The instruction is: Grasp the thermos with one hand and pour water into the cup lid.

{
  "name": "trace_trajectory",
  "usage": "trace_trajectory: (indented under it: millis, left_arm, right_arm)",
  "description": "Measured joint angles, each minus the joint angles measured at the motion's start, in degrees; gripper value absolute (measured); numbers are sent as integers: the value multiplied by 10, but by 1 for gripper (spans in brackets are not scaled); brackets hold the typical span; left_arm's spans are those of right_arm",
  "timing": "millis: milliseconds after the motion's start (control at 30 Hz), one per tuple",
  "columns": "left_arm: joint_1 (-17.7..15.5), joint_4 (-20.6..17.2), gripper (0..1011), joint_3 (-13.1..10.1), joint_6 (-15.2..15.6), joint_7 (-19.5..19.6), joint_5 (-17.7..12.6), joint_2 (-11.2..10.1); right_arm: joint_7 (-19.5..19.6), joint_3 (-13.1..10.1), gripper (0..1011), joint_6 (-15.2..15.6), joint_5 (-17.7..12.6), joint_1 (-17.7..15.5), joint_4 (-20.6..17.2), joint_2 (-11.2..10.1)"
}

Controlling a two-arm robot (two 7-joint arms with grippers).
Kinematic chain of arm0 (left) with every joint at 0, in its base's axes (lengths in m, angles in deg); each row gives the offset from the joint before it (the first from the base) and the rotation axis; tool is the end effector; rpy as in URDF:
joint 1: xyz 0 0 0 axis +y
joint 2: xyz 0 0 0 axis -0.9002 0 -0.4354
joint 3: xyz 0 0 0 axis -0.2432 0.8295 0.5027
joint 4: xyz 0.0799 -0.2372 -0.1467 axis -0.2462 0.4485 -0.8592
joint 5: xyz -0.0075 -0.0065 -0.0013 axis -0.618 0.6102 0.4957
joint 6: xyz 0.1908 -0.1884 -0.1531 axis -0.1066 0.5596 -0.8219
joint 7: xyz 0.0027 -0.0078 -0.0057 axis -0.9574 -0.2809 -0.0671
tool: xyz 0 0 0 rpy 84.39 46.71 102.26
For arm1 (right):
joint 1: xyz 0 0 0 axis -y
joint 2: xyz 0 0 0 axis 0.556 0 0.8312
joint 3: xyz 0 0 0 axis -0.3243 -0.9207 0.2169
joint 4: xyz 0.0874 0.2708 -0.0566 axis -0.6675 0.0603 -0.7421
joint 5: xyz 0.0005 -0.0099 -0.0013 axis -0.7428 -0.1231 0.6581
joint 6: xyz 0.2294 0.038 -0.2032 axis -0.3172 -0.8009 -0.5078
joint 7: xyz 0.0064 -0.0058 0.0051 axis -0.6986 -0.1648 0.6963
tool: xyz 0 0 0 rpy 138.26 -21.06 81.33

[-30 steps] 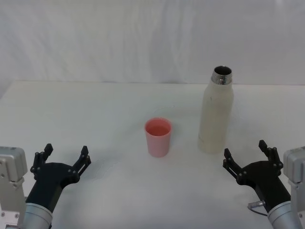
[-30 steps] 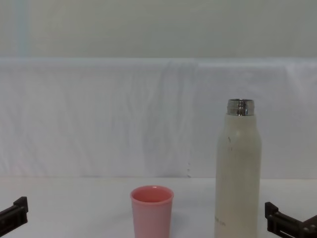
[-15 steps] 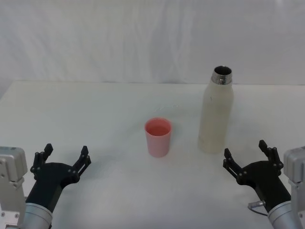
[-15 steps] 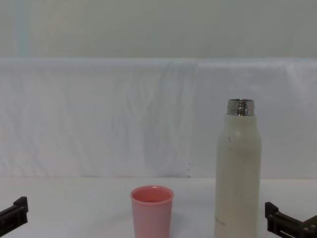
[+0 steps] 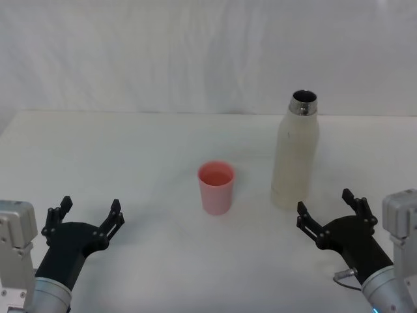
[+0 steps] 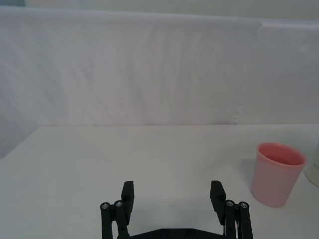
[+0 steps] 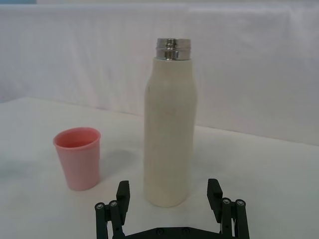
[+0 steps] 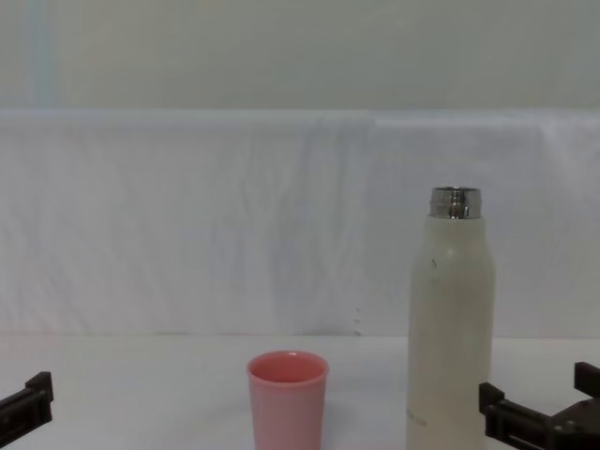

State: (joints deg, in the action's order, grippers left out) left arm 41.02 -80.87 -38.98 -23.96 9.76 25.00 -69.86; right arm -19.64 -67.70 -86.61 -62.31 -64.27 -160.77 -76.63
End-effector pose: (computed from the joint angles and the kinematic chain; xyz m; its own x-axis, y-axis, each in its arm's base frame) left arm 0.2530 0.0377 -0.2852 0.1246 0.9917 -0.0326 -0.9921 0.1241 -0.0177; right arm 0.2781 0.0342 -0.2923 0.3325 -0.9421 0.0425 0.9426 0.3335 0.0169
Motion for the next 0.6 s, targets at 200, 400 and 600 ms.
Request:
trace_trajectory:
  millis: [200, 400, 600]
  left_arm:
    - [0, 0, 1001, 0, 0, 0, 0, 0]
    - [0, 0, 1001, 0, 0, 0, 0, 0]
    - [0, 0, 1001, 0, 0, 0, 0, 0]
  right_arm:
    - [-14, -4, 1001, 8, -1, 6, 5, 7]
    - [-27, -14, 1001, 16, -9, 12, 10, 15]
    - [-36, -23, 1001, 27, -24, 21, 20, 20]
